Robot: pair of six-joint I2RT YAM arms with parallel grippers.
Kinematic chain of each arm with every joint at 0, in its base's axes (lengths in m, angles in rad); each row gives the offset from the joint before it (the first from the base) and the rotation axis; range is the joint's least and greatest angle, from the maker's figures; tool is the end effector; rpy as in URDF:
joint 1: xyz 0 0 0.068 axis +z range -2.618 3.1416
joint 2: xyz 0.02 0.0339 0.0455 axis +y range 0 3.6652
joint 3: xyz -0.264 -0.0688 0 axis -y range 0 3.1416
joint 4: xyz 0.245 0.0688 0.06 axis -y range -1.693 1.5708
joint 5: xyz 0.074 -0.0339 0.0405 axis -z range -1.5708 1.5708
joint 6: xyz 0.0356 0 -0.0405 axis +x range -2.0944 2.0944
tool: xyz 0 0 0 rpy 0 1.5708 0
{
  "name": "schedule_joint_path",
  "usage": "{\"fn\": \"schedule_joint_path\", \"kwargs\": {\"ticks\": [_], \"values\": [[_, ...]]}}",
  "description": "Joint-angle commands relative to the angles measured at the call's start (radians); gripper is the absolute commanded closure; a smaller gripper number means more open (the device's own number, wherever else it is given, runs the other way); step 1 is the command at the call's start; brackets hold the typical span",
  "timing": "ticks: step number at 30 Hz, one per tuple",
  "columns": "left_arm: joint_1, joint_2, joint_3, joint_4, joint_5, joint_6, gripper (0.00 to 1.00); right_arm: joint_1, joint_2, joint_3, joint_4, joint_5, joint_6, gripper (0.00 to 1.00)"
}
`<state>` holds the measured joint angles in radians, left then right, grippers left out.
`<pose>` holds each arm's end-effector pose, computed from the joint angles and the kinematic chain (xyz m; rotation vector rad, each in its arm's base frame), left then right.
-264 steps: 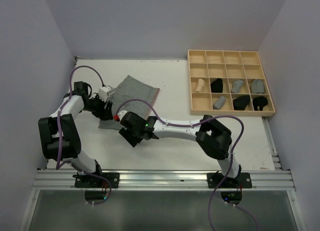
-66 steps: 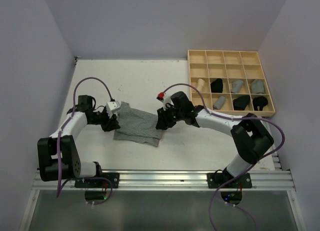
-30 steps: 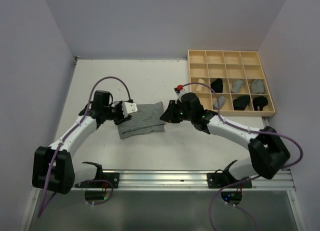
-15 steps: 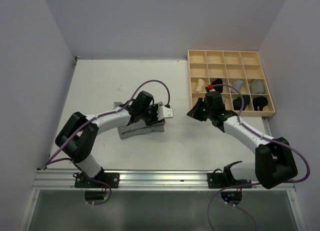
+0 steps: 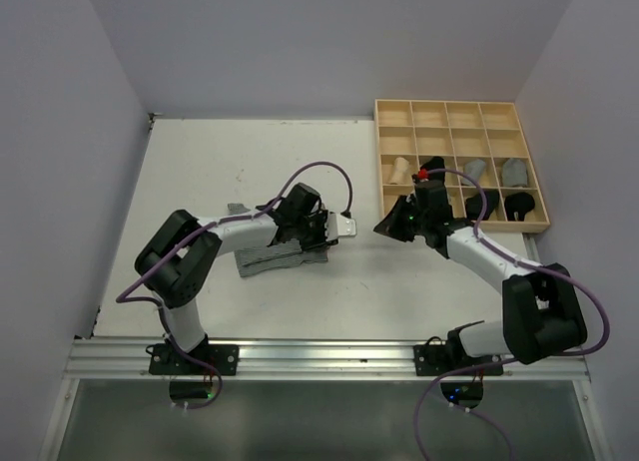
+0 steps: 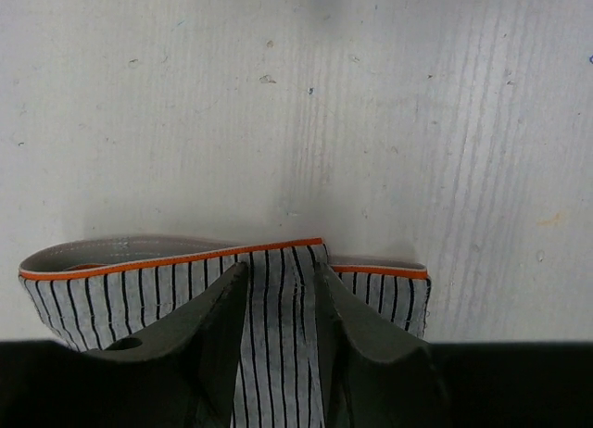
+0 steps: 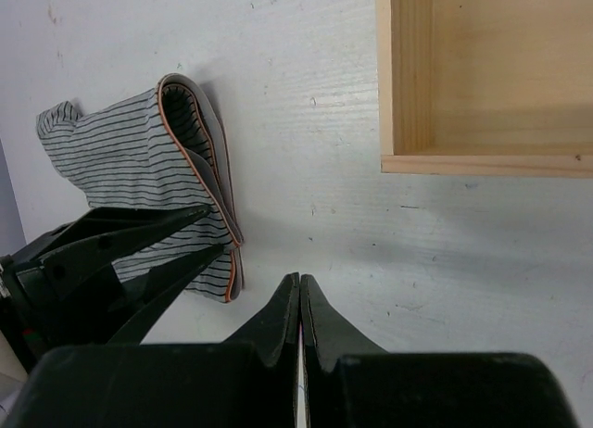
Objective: Roll the underwear
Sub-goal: Fold the underwear
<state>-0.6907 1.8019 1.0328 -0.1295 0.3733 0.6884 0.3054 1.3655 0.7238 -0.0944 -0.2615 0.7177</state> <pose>0.2730 -0.2425 0.1594 1.6721 1.7754 -0.4605 0.2630 0.0926 0.2006 0.3566 2.3931 0.8013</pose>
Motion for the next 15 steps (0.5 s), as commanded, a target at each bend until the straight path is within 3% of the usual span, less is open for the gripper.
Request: {"fn": "schedule_joint_path", "kwargs": {"ticks": [1, 9, 15], "values": [[-0.007, -0.004, 0.035, 0.025, 0.065, -0.016, 0.61, -0.009, 0.02, 0.012, 0.044, -0.042, -0.012, 0.98], [-0.017, -0.03, 0.029, 0.018, 0.069, -0.026, 0.61, -0.012, 0.044, 0.003, 0.071, -0.071, -0.011, 0.98], [-0.023, 0.034, 0.059, -0.013, 0.042, -0.021, 0.59, -0.012, 0.053, -0.003, 0.081, -0.079, -0.009, 0.98]]}}
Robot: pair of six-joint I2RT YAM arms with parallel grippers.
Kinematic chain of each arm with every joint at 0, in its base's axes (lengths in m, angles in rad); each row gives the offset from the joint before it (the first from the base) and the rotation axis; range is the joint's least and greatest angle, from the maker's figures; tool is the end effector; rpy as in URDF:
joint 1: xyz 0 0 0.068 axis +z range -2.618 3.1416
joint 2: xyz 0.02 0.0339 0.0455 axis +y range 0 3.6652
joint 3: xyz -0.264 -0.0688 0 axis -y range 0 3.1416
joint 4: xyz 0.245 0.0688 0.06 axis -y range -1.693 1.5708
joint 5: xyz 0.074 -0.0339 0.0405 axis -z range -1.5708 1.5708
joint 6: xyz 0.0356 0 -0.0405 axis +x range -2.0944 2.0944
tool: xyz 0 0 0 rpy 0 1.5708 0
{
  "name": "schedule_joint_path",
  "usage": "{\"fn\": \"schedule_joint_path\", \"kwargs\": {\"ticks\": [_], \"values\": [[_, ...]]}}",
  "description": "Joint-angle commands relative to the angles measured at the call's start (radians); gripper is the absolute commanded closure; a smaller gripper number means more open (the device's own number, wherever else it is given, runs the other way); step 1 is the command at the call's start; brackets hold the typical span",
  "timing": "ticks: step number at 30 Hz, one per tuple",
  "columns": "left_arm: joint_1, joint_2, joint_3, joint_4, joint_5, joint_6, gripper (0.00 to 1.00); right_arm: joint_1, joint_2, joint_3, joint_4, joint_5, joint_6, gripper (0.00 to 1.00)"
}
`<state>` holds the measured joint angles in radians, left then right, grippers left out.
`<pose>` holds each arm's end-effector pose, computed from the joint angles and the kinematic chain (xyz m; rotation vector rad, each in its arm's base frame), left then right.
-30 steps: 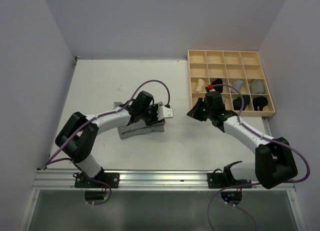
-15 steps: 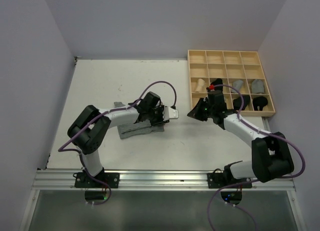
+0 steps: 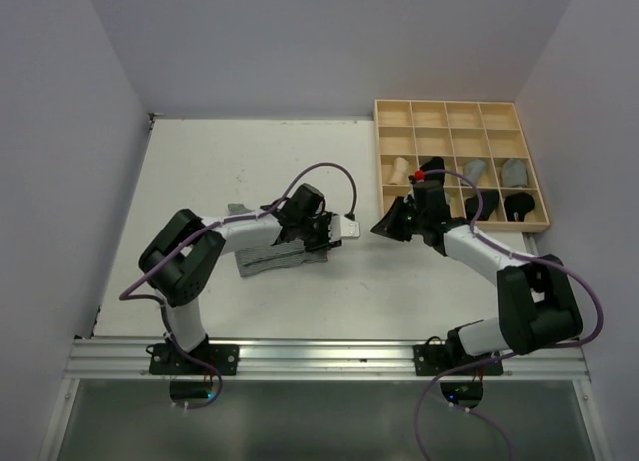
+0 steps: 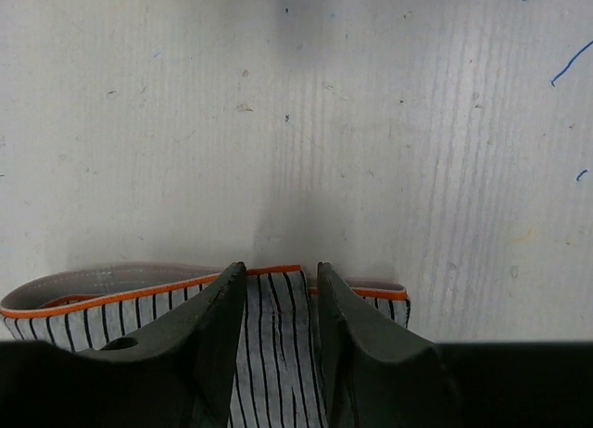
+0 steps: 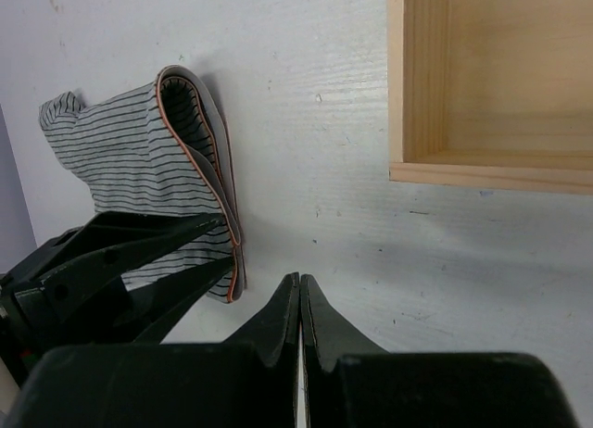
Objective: Roll the underwear
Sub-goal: Fold the underwear
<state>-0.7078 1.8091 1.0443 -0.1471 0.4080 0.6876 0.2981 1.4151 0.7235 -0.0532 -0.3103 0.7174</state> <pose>0.2689 -0.2487 0.1593 1.7010 1.7601 -0.5135 0.2696 0.0942 0.1911 0.3427 2.4106 0.8496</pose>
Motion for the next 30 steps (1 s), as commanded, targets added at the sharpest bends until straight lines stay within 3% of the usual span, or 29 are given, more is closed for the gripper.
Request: {"fn": "schedule_joint_path", "kwargs": {"ticks": [1, 13, 25, 30], "values": [[-0.005, 0.038, 0.06, 0.003, 0.0, -0.022, 0.59, -0.005, 0.004, -0.002, 0.036, -0.03, -0.01, 0.98], [0.001, 0.001, 0.066, -0.06, 0.008, -0.033, 0.99, -0.005, 0.028, -0.007, 0.047, -0.058, -0.018, 0.99], [0.025, -0.204, -0.021, -0.092, 0.092, -0.043, 1.0, -0.005, 0.068, -0.041, 0.18, -0.125, 0.016, 1.0], [0.063, -0.209, -0.041, -0.088, 0.12, -0.048, 1.0, 0.018, 0.209, -0.016, 0.324, -0.191, 0.125, 1.0]]}}
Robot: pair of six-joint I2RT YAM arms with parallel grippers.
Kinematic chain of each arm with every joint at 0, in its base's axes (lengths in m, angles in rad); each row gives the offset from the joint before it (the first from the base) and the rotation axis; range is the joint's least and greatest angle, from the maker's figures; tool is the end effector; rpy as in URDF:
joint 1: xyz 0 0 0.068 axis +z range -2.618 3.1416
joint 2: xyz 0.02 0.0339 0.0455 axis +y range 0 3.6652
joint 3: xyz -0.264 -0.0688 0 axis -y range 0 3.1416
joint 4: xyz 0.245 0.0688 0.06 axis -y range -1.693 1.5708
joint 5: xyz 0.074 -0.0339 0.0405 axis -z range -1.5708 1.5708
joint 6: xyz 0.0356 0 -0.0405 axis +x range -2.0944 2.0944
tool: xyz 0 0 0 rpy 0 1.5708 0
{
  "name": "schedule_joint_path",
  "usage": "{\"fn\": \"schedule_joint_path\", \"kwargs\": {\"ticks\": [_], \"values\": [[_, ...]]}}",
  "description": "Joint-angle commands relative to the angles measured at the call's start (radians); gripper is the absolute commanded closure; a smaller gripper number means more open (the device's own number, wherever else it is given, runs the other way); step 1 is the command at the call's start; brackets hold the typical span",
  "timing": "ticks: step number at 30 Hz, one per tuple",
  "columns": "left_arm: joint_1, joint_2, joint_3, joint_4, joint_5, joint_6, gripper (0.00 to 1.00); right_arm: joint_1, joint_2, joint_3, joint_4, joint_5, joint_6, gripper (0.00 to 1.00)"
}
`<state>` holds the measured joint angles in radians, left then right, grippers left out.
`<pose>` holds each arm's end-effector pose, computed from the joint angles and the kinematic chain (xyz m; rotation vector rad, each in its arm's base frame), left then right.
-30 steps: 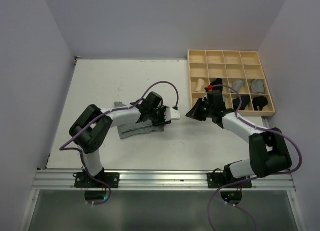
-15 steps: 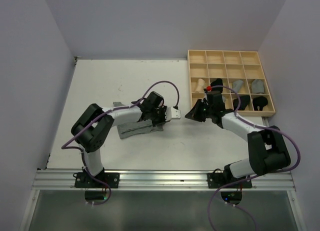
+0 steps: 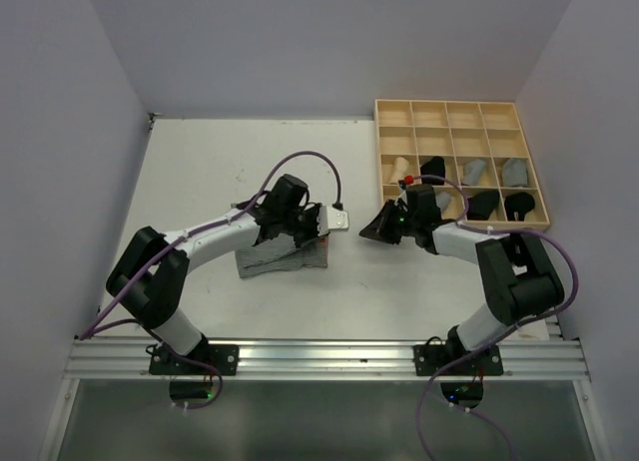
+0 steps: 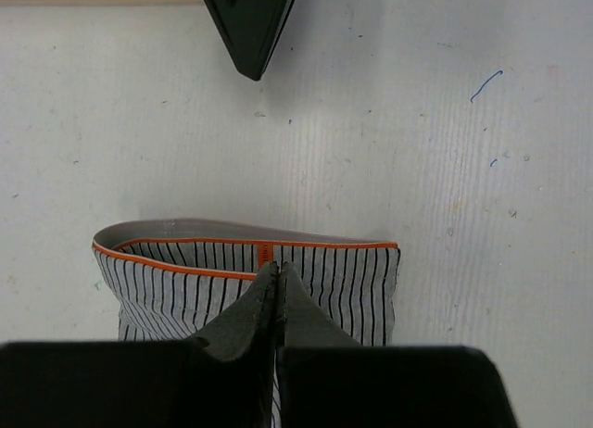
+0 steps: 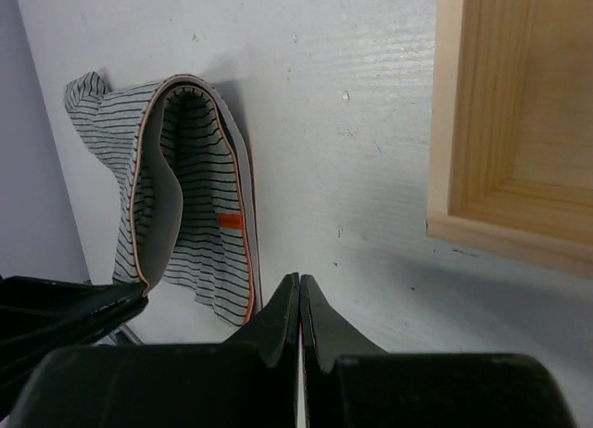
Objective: Roll the underwear
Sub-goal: Fold the underwear
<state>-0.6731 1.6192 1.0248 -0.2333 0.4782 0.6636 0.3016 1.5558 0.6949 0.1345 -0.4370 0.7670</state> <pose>0.2563 -0.2253 0.2119 1.6266 1.7010 -0.5755 0.2826 0.1037 0.1602 0.3249 2.4230 1.0214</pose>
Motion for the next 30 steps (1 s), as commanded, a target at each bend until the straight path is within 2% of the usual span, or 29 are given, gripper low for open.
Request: {"fn": "schedule_joint_path", "kwargs": {"ticks": [1, 7, 11, 16, 30], "values": [[0.038, -0.018, -0.022, -0.001, 0.077, -0.025, 1.0, 0.022, 0.09, 0.034, 0.18, -0.069, 0.09, 1.0], [0.07, -0.03, -0.028, 0.003, 0.108, -0.033, 1.0, 0.085, 0.258, 0.133, 0.301, -0.068, 0.173, 1.0], [0.076, -0.033, -0.025, -0.008, 0.109, -0.025, 1.0, 0.119, 0.294, 0.164, 0.358, -0.057, 0.222, 1.0], [0.079, -0.03, -0.026, -0.009, 0.114, -0.022, 1.0, 0.142, 0.302, 0.205, 0.353, -0.042, 0.23, 1.0], [0.078, -0.016, -0.02, -0.052, 0.138, -0.038, 1.0, 0.166, 0.506, 0.35, 0.347, -0.019, 0.222, 1.0]]}}
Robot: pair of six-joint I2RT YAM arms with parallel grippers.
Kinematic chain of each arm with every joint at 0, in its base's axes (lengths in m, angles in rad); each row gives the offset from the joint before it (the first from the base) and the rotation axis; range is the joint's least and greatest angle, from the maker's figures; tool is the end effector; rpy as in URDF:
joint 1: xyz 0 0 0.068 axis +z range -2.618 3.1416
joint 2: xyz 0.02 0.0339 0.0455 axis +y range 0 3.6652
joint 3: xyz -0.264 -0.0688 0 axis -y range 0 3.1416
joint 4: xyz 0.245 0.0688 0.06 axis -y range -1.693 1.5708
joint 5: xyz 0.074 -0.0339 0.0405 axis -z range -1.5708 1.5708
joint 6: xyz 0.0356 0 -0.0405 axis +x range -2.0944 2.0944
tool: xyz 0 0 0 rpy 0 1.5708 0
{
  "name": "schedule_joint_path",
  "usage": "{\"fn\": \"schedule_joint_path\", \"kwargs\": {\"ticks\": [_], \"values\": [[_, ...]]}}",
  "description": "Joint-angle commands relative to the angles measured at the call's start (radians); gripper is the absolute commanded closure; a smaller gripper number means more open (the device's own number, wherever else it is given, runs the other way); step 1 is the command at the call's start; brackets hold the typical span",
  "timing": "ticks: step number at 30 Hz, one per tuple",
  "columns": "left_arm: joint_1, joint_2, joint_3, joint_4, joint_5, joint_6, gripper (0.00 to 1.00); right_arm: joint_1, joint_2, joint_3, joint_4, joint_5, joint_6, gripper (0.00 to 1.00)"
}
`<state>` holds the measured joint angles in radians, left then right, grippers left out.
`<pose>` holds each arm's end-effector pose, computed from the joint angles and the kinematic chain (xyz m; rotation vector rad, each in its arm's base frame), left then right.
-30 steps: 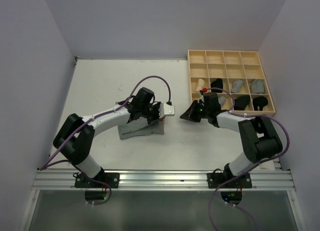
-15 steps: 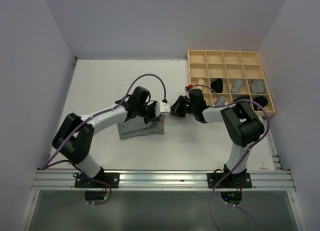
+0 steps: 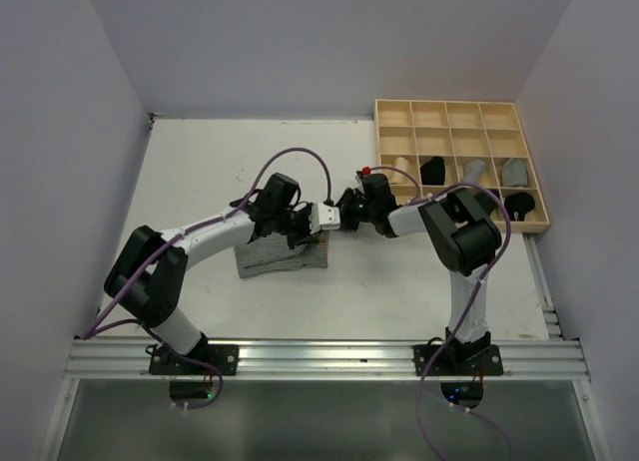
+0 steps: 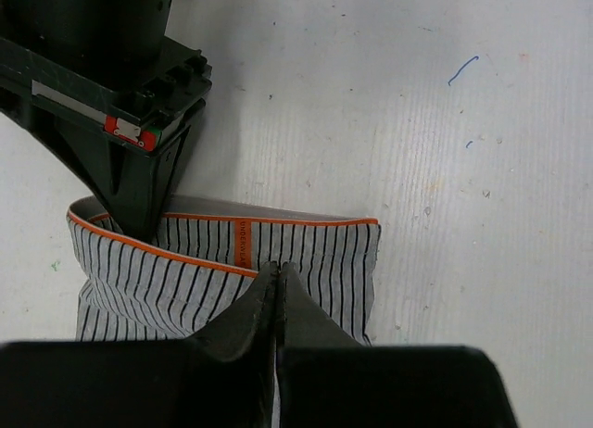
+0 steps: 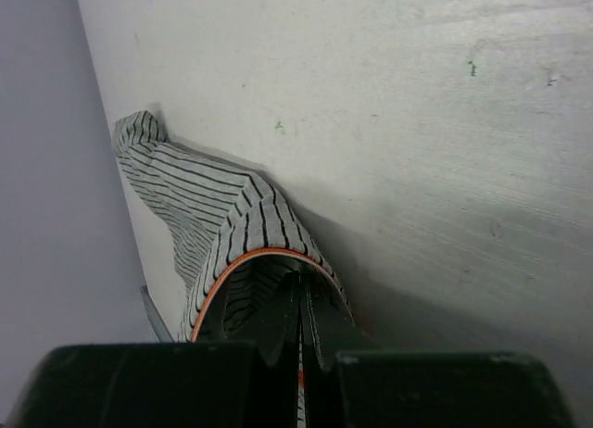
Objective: Roll the underwear
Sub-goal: Fold the underwear
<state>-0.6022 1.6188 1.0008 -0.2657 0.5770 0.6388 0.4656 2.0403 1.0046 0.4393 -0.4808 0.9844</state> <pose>0.2634 -0.2046 0.2039 1.5784 1.7770 -0.6858 0.3530 0.1958 0.1095 0.3141 2.3977 1.2825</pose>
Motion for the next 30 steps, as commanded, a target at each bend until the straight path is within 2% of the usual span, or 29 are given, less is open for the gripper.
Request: {"fn": "schedule_joint_path", "kwargs": {"ticks": [1, 9, 17, 24, 30], "values": [[0.007, -0.019, 0.002, -0.026, 0.04, -0.01, 1.0, 0.002, 0.026, 0.04, 0.05, 0.025, 0.008, 1.0], [-0.014, -0.031, -0.011, -0.079, 0.046, -0.028, 1.0, 0.004, 0.026, 0.008, 0.075, 0.024, 0.023, 1.0], [-0.064, -0.013, -0.018, -0.052, 0.084, -0.083, 1.0, 0.004, 0.017, -0.034, 0.095, 0.015, 0.028, 1.0], [-0.07, 0.122, 0.009, -0.023, 0.054, -0.111, 1.0, 0.004, 0.0, -0.066, 0.104, 0.01, 0.027, 1.0], [-0.07, 0.177, 0.015, 0.028, 0.057, -0.148, 1.0, 0.005, 0.011, -0.07, 0.098, 0.005, 0.019, 1.0]]}}
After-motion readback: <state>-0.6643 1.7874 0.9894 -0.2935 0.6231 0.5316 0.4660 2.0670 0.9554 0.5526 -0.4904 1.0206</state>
